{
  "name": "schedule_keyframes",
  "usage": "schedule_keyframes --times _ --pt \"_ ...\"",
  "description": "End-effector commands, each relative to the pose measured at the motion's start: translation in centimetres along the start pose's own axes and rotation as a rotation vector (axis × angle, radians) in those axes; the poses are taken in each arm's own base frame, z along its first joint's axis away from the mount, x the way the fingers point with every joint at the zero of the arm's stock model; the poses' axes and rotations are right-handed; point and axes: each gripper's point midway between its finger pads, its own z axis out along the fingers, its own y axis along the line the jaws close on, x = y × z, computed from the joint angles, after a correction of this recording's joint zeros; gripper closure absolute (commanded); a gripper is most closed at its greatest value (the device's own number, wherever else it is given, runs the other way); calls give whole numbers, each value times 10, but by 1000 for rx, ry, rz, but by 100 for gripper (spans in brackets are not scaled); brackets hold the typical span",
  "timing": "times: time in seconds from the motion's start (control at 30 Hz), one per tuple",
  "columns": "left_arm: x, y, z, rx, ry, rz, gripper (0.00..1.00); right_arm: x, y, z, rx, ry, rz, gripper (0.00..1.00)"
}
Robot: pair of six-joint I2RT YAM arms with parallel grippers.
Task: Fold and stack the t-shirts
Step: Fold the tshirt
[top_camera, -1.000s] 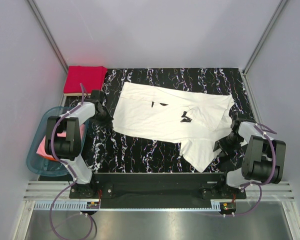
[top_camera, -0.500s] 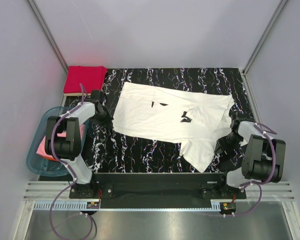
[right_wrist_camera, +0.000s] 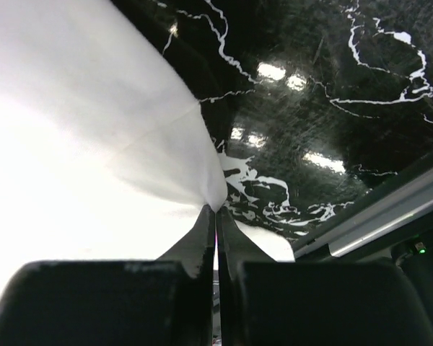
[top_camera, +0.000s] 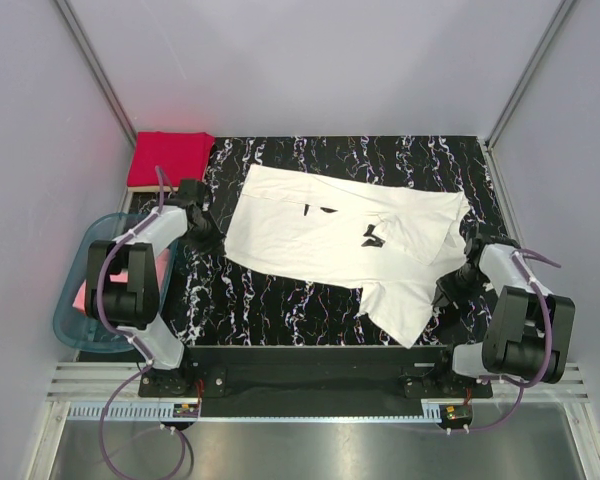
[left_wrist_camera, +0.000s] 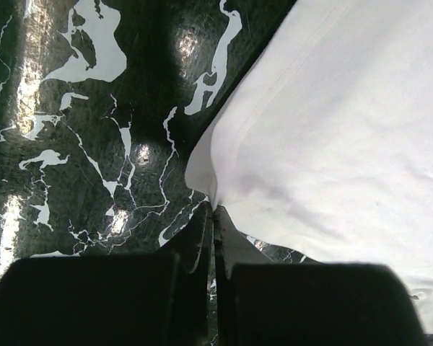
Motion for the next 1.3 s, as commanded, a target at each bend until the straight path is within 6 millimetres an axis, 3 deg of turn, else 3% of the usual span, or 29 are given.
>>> schedule_keyframes --times 0.0,0.27,0.43,0.6,0.77,1.0,1.27 --pt "-3 -5 -14 33 -37 25 100 -5 1 -20 -12 -28 -41 100" --pt "-18 -21 -28 73 -70 59 100 -28 23 -35 -43 -71 -191 100" --pt "-44 -47 -37 115 -112 78 100 -53 60 -59 -133 -142 -268 100" --pt "-70 -68 -41 140 -144 85 100 -68 97 -65 -219 -123 -331 100" --pt "-87 -79 -28 138 -136 77 100 -82 119 -59 -241 -110 -360 100" --pt "-113 -103 -22 180 -150 63 100 -109 147 -72 -297 -130 -351 100" --pt "-132 -111 -10 172 -163 42 100 -126 166 -70 -354 -88 -334 100"
